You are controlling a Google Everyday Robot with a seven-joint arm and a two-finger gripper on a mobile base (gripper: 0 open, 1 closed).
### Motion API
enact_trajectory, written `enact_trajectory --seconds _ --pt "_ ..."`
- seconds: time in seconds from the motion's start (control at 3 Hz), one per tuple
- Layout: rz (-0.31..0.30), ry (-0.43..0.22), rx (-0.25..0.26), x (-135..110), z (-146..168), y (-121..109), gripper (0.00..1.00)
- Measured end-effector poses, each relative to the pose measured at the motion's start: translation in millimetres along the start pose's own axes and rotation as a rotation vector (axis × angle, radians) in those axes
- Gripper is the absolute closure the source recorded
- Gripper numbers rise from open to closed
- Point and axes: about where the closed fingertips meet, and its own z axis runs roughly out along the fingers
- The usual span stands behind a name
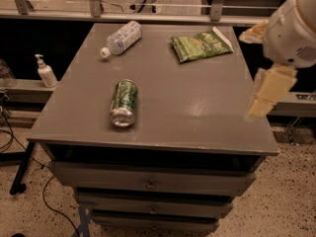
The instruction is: Place green can upright
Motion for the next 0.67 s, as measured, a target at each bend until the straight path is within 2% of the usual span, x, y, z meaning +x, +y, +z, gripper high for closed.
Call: enact_trajectory --seconds 0.33,0.67 --pt "-0.172 -0.165 0.009 -50.9 42.1 -23.6 0.0" --pt "-0.367 -0.319 0.03 -110.1 71.7 -38.7 0.0"
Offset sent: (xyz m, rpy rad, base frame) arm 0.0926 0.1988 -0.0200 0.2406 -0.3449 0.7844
